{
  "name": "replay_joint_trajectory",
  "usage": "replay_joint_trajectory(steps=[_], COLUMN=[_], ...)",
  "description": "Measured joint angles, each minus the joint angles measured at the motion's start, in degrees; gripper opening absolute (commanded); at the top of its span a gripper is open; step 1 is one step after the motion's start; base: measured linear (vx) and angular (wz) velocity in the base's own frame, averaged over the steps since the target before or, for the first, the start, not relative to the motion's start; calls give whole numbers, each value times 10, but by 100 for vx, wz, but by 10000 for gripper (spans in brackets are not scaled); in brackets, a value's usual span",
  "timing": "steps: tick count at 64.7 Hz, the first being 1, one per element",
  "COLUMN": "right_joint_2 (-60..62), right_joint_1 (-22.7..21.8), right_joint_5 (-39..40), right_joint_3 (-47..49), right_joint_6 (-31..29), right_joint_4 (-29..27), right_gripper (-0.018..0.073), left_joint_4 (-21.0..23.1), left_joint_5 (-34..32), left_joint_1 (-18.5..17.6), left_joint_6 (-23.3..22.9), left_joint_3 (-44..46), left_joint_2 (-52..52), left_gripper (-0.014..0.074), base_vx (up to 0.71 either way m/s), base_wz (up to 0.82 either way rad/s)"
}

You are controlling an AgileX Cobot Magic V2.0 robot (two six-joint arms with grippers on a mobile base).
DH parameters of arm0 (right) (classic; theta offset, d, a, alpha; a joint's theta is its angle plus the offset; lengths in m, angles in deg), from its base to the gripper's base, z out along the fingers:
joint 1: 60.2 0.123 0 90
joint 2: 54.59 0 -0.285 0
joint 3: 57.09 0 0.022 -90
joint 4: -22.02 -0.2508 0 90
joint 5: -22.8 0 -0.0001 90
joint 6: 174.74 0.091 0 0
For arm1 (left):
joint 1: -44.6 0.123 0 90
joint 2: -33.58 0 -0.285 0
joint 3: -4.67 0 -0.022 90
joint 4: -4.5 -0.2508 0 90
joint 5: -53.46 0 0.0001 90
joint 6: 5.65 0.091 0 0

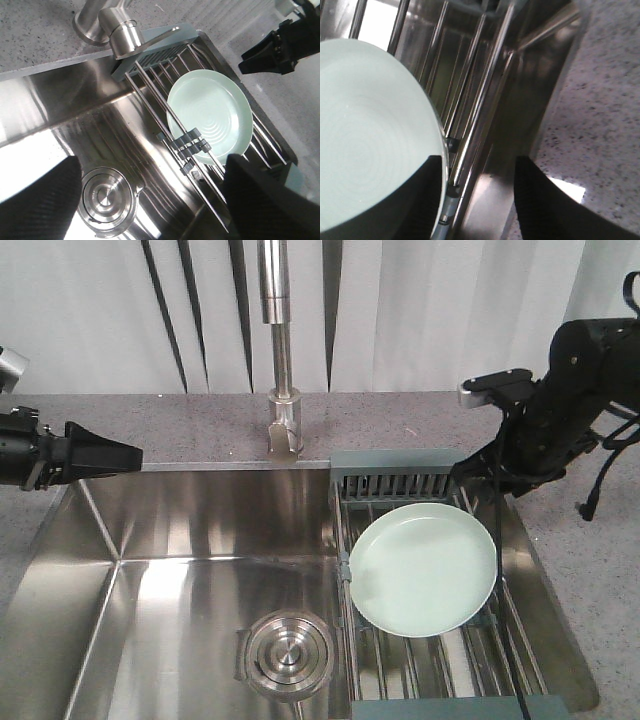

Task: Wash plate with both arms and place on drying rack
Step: 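Open the right gripper and lift it away from the plate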

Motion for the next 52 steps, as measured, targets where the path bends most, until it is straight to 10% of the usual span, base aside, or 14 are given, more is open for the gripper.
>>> replay_joint_trajectory(steps=[20,52], right_joint_2=[168,513], right_joint_1=[0,0], right_joint_5=[100,285], right_joint_3=[-42,-371], right_joint_6=[30,32], right_joint_4=[5,18], right_gripper=[340,340], left_joint_4=[0,0], left_joint_5=[0,0], left_joint_1=[0,0], left_joint_6=[0,0], left_joint_3=[0,0], left_joint_2=[0,0], left_gripper=[552,552], base_vx=[0,0], base_wz=[0,0])
